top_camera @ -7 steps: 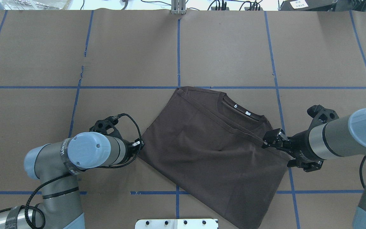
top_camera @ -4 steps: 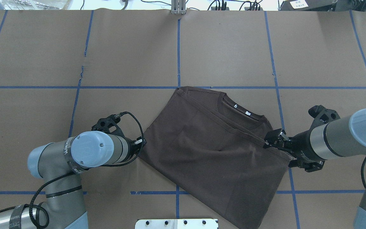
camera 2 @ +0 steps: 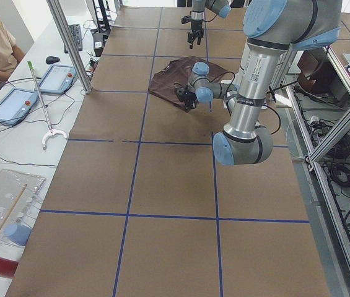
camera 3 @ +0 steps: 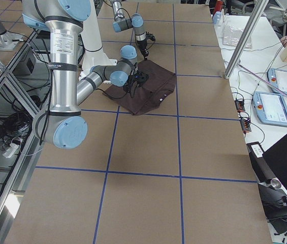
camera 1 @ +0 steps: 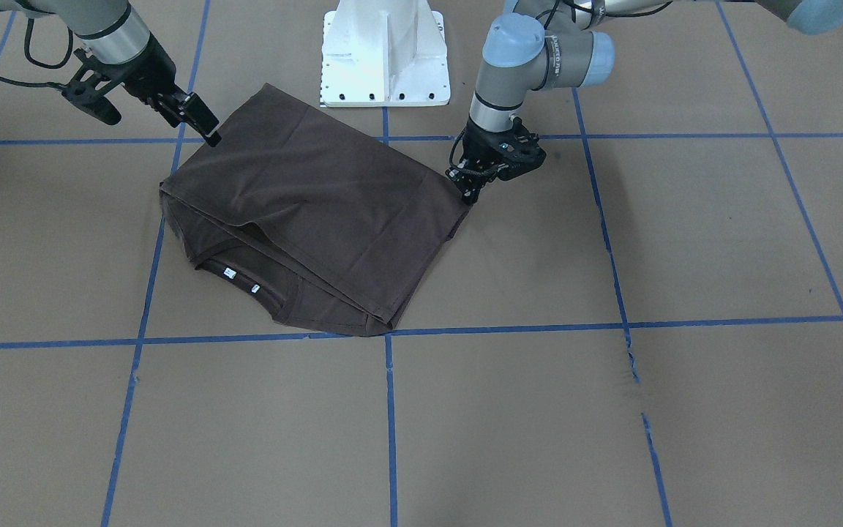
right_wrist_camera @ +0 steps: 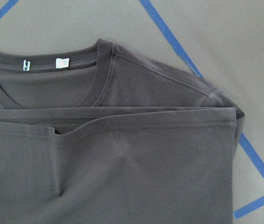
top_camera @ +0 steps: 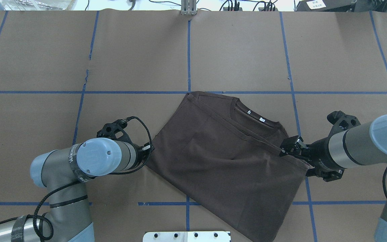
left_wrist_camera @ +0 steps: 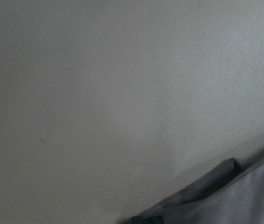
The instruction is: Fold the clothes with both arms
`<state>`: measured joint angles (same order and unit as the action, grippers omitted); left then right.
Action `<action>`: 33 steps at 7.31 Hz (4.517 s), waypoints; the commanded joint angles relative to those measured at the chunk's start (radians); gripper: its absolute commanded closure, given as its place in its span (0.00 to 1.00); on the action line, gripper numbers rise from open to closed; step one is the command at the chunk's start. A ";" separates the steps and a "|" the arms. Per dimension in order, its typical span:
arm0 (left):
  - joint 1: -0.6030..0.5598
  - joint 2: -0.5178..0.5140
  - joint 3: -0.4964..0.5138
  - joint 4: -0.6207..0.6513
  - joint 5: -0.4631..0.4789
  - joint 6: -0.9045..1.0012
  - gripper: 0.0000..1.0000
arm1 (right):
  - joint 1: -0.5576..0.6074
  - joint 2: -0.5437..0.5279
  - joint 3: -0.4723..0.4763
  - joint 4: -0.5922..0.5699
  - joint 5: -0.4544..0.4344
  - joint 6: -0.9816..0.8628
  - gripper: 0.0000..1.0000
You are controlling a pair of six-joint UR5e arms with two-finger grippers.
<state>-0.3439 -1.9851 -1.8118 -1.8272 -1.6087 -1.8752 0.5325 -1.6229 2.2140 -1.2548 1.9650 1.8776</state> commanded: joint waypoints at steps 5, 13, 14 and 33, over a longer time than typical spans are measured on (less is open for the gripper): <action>0.005 -0.037 -0.001 0.103 0.001 0.065 0.53 | 0.006 -0.002 0.001 0.000 -0.002 0.000 0.00; 0.003 -0.049 0.026 0.118 0.000 0.067 1.00 | 0.006 0.001 0.001 0.000 0.000 0.000 0.00; 0.003 -0.052 0.026 0.120 -0.003 0.067 1.00 | 0.006 0.001 0.001 0.000 0.000 0.000 0.00; -0.455 -0.100 0.304 -0.485 -0.220 0.393 0.49 | -0.145 0.324 -0.244 -0.003 -0.253 0.018 0.02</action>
<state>-0.8015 -2.1794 -1.4009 -2.3138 -1.8100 -1.4755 0.4624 -1.3071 1.9927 -1.2561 1.7840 1.8932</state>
